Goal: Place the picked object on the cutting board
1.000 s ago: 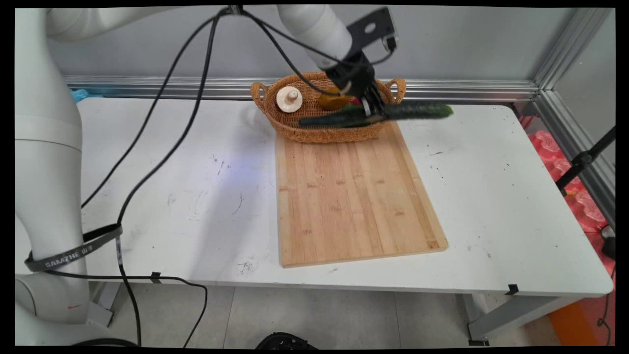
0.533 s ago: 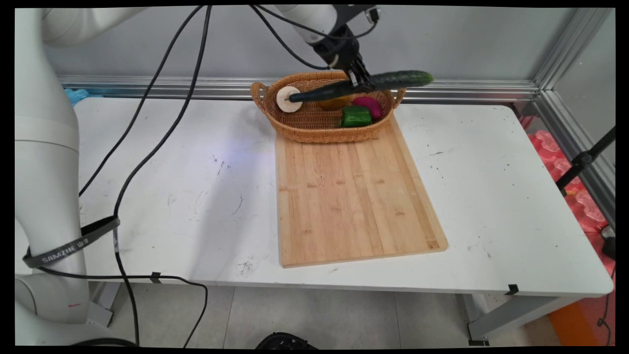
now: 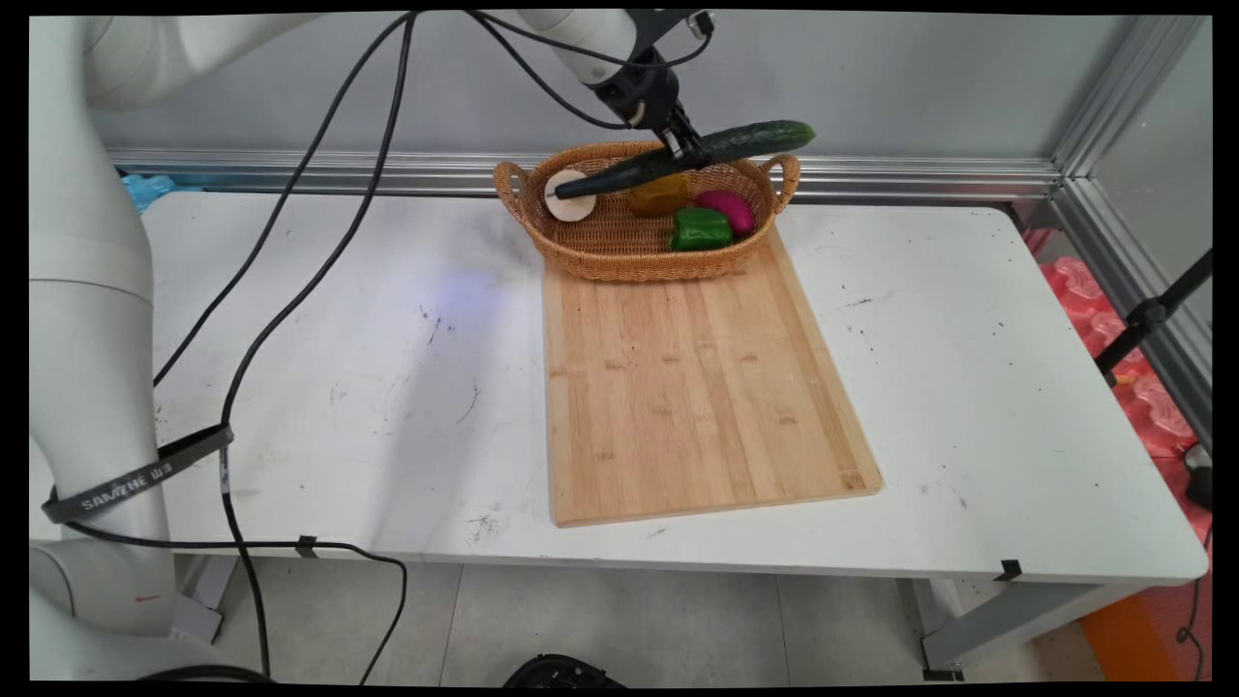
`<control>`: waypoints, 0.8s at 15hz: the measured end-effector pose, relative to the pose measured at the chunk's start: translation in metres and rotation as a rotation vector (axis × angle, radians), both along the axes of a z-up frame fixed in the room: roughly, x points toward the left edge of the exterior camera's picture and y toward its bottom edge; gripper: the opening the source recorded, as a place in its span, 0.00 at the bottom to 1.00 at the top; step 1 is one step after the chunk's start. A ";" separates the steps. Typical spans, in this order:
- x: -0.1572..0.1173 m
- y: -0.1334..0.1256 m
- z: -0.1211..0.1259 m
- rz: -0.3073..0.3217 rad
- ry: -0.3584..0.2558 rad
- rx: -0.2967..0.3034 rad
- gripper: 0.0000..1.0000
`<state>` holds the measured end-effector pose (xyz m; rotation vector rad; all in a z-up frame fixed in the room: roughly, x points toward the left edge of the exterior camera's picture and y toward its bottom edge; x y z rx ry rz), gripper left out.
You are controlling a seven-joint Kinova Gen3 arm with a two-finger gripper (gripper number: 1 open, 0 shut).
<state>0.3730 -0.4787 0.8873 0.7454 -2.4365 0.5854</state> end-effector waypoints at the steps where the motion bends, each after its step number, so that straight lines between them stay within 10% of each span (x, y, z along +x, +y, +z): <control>1: 0.002 -0.001 -0.002 0.006 0.004 0.002 0.00; 9: 0.017 -0.009 -0.023 0.057 0.030 0.026 0.00; 10: 0.018 -0.010 -0.024 0.061 0.031 0.028 1.00; 12: 0.020 -0.010 -0.027 0.068 0.034 0.036 1.00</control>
